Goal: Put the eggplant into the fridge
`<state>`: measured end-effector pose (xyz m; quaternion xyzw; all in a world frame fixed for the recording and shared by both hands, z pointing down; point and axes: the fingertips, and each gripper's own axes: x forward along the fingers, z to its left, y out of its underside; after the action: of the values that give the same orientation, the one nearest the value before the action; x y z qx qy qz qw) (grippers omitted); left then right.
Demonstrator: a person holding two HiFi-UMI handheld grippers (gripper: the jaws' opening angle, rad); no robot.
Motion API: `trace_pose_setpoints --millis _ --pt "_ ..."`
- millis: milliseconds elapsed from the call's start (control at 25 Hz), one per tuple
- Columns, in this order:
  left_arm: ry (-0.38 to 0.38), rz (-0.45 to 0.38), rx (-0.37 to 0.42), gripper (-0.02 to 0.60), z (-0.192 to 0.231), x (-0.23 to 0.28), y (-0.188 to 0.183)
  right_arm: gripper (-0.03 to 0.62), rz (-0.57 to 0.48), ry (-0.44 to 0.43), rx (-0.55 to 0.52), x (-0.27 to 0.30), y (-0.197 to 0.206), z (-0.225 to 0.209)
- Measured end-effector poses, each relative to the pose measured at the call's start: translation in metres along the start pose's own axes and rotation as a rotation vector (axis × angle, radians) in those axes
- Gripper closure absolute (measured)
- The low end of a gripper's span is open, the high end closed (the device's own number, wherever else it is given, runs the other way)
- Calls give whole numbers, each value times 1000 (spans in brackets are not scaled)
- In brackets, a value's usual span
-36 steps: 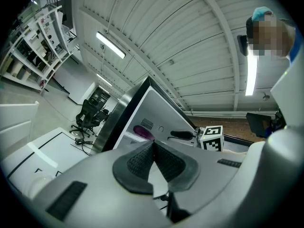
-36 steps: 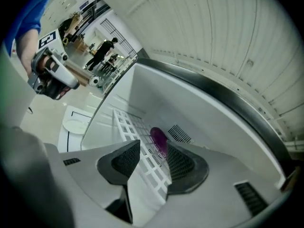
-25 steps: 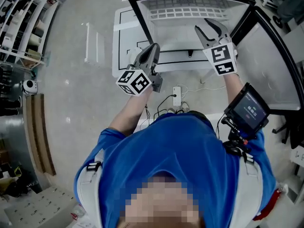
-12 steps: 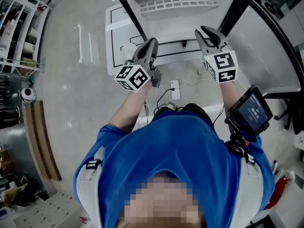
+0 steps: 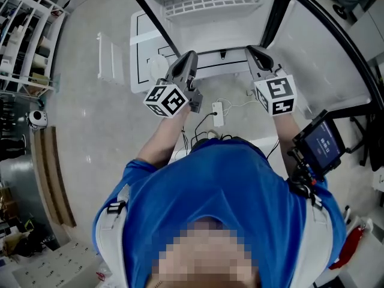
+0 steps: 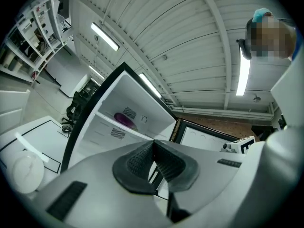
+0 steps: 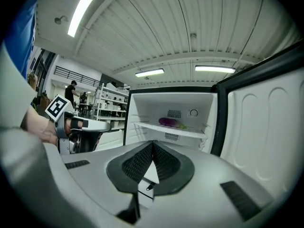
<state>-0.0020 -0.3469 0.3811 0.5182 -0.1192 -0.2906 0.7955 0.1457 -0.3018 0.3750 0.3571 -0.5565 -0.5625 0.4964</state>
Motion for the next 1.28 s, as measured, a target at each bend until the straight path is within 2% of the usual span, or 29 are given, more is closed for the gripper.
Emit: trace_pose_setpoints --millis 240,560,680,800,1040,1280 --pt "-22 20 0 573 -3 -6 26 589 20 -39 37 -9 29 10" --pt "-64 47 -1 573 0 -24 35 589 40 -98 74 -12 38 36" --pt "-72 55 -1 574 -5 -26 59 589 42 -115 84 -21 59 39" --pt "-80 59 -5 574 -21 -32 64 589 47 -131 83 -37 60 41" --pt "-75 63 -6 574 -87 -37 77 590 52 -132 73 -102 53 26" --pt "-71 64 0 574 -101 -47 84 591 48 -134 71 -119 56 31"
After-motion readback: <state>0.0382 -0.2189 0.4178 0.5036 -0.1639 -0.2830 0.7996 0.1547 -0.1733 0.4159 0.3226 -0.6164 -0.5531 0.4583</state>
